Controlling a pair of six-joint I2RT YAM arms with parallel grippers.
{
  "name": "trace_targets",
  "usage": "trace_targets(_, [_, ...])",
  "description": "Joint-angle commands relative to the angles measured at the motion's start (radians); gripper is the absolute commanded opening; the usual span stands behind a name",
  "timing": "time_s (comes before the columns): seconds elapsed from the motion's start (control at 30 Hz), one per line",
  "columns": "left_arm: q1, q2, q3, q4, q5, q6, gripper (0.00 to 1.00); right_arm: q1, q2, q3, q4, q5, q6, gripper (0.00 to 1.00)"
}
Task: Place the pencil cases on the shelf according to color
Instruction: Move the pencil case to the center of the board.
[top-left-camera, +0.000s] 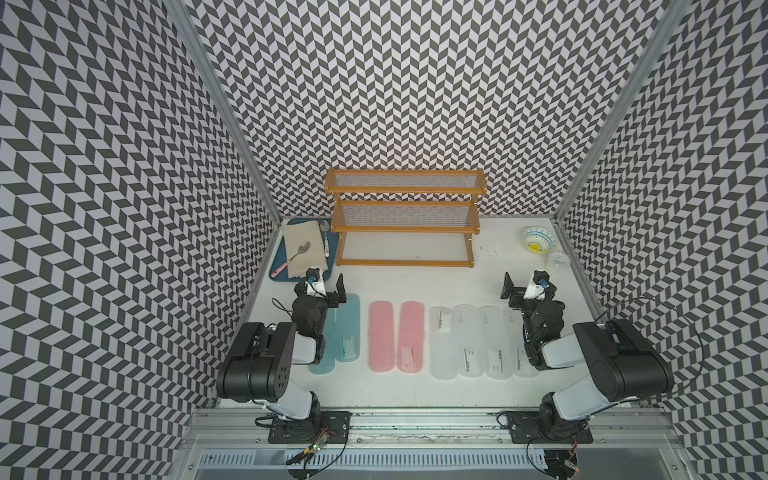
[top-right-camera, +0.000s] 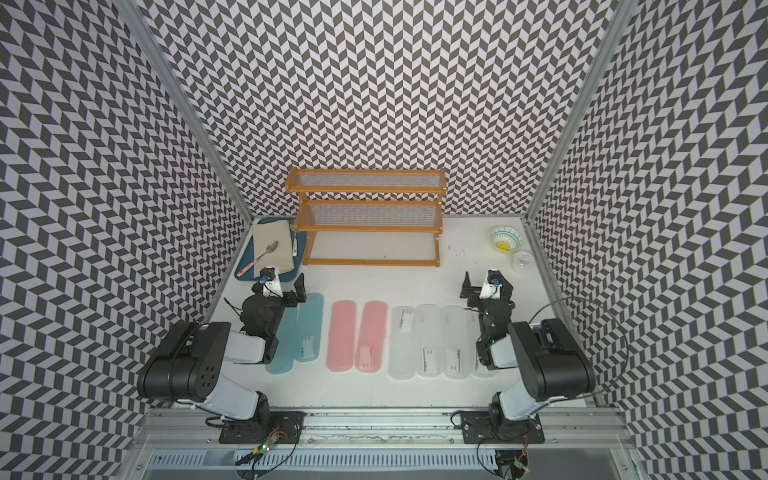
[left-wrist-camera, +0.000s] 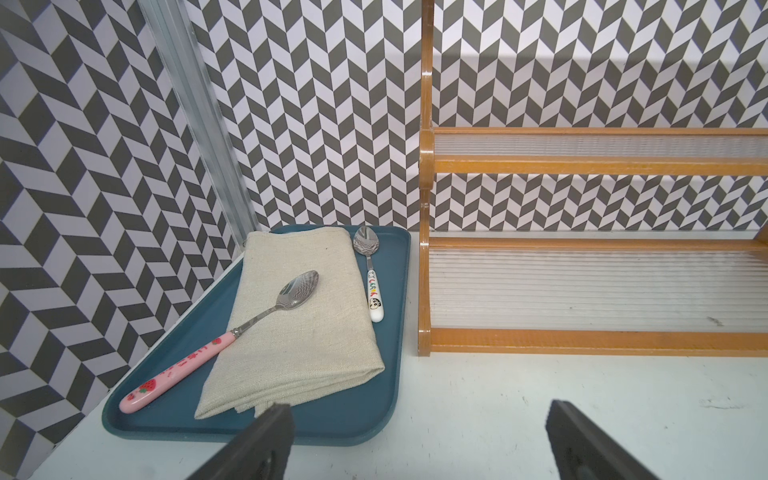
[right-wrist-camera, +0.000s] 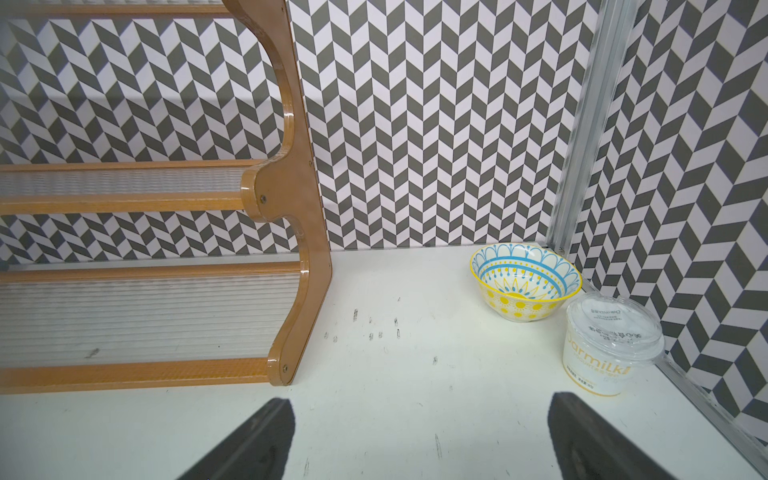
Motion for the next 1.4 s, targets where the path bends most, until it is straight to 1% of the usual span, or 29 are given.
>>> trace_targets(0.0, [0.009,-0.006,0.016,0.009,0.013,0.003,1.0,-0.007,0.003,0.013,0.029,-0.007,-0.001,0.99])
trace_targets(0.23, [0.006,-0.023,0.015,0.008,0.005,0.005,1.0,-0.007,-0.001,0.009,0.043,0.003,0.0,1.0])
trace_targets(0.27, [-0.002,-0.058,0.032,-0.052,-0.009,0.009,1.0,-0.005,-0.021,0.007,0.036,0.025,0.007,1.0])
trace_targets(0.3, [-0.015,-0.098,0.063,-0.148,-0.06,0.001,1.0,-0.004,-0.054,0.01,-0.002,0.04,0.012,1.0])
trace_targets(0.37, [-0.062,-0.164,0.17,-0.421,-0.282,-0.092,1.0,-0.001,-0.152,0.075,-0.198,0.091,0.04,1.0])
trace_targets(0.4, [-0.08,-0.191,0.211,-0.514,-0.347,-0.156,1.0,-0.002,-0.201,0.123,-0.351,0.141,0.091,1.0])
trace_targets(0.43, [-0.096,-0.214,0.229,-0.556,-0.368,-0.193,1.0,-0.002,-0.239,0.196,-0.525,0.189,0.172,1.0])
trace_targets(0.47, [-0.112,-0.234,0.241,-0.577,-0.373,-0.22,1.0,-0.003,-0.26,0.261,-0.703,0.21,0.233,1.0])
trace_targets(0.5, [-0.121,-0.258,0.254,-0.595,-0.357,-0.256,1.0,-0.004,-0.267,0.33,-0.854,0.213,0.281,0.99])
trace_targets(0.53, [-0.122,-0.278,0.274,-0.628,-0.341,-0.323,1.0,-0.003,-0.268,0.39,-0.981,0.169,0.291,1.0])
trace_targets(0.57, [-0.12,-0.294,0.295,-0.67,-0.34,-0.405,1.0,-0.004,-0.266,0.443,-1.081,0.115,0.279,1.0])
trace_targets(0.6, [-0.113,-0.309,0.326,-0.746,-0.33,-0.526,1.0,-0.003,-0.264,0.489,-1.184,0.061,0.271,0.99])
trace_targets(0.63, [-0.097,-0.317,0.357,-0.812,-0.286,-0.619,0.99,-0.002,-0.267,0.522,-1.265,0.034,0.298,0.98])
trace_targets(0.67, [-0.083,-0.322,0.381,-0.838,-0.218,-0.657,1.0,-0.001,-0.274,0.534,-1.32,0.013,0.322,0.98])
trace_targets(0.7, [-0.069,-0.322,0.409,-0.849,-0.12,-0.666,1.0,-0.002,-0.29,0.534,-1.365,-0.016,0.35,0.98])
trace_targets(0.77, [-0.065,-0.315,0.49,-0.924,0.006,-0.669,1.0,-0.002,-0.329,0.502,-1.403,-0.084,0.379,0.98])
trace_targets(0.83, [-0.074,-0.294,0.582,-1.002,0.144,-0.593,0.99,-0.002,-0.371,0.452,-1.422,-0.125,0.394,0.97])
trace_targets(0.9, [-0.098,-0.272,0.643,-1.086,0.197,-0.498,1.0,-0.001,-0.396,0.425,-1.459,-0.146,0.409,0.94])
trace_targets(0.97, [-0.123,-0.264,0.654,-1.122,0.186,-0.449,1.0,0.0,-0.404,0.426,-1.51,-0.171,0.396,0.92])
trace_targets(1.07, [-0.135,-0.26,0.628,-1.112,0.191,-0.479,1.0,0.0,-0.393,0.432,-1.587,-0.107,0.398,0.93])
trace_targets(1.13, [-0.147,-0.265,0.609,-1.103,0.194,-0.47,1.0,0.0,-0.381,0.424,-1.616,-0.059,0.414,0.94])
trace_targets(1.17, [-0.153,-0.269,0.608,-1.113,0.189,-0.461,1.0,0.0,-0.377,0.418,-1.618,-0.058,0.417,0.94])
trace_targets(1.27, [-0.175,-0.29,0.619,-1.156,0.154,-0.439,0.99,0.0,-0.349,0.406,-1.622,-0.094,0.426,0.94])
trace_targets(1.37, [-0.196,-0.313,0.625,-1.158,0.155,-0.418,0.99,0.0,-0.294,0.414,-1.642,-0.144,0.438,0.94])
